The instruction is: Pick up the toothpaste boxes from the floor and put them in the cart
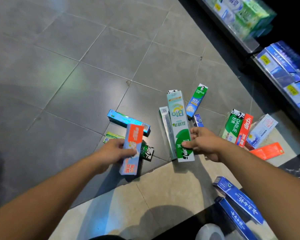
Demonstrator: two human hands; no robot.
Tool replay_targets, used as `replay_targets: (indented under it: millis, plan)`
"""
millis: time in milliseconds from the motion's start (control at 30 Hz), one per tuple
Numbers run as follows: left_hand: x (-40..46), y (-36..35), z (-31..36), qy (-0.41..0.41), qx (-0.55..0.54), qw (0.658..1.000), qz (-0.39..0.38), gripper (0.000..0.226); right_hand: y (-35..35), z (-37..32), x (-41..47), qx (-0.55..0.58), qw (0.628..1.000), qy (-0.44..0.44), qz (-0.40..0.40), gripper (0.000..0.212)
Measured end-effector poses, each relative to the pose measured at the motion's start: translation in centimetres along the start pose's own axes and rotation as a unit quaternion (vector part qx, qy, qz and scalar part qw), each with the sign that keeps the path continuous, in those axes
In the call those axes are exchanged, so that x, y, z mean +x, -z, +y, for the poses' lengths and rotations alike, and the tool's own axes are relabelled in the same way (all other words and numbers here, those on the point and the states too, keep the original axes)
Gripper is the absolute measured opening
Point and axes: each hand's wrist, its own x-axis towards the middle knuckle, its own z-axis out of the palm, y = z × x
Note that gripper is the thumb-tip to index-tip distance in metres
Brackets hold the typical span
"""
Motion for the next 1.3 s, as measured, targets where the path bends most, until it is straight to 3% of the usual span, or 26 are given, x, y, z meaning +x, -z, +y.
replay_targets:
  millis: [100,233,433,767,1033,1167,1300]
  plan:
    - [-1.5,1.8,4.4,-0.011,-0.161,0.987,0.008,0.018,-0.5,-1.8,-0.8,0.020,1.000,0.016,-0.004,0.028]
    - [-5.4,2.4,9.8,-0.013,-0.221,0.975,0.034,0.012,-0.2,-4.7,-5.4,0.051,0.999,0.018,-0.006,0.026]
    - [-16.4,3.4,20.4,0.002,-0.175,0.984,0.020,0.016,4.0,-13.1,-17.2,0.050,0.999,0.010,0.006,0.027]
    - [-43.3,8.3,48.2,-0.074,-0.091,0.993,-0.014,0.017,9.8,-32.2,-45.5,0.086,0.995,0.044,0.021,0.034]
    - [-58.4,9.4,61.6,-0.168,0.032,0.982,-0.083,0.083,10.5,-39.7,-63.4,0.143,0.980,0.122,0.069,0.030]
    - [-61.4,6.1,63.7,-0.198,0.068,0.968,-0.140,0.034,10.5,-38.2,-69.8,0.168,0.966,0.147,0.133,0.038]
    - [-63.3,1.1,64.5,-0.201,0.133,0.950,-0.199,0.037,11.6,-34.5,-75.9,0.193,0.944,0.154,0.218,0.050]
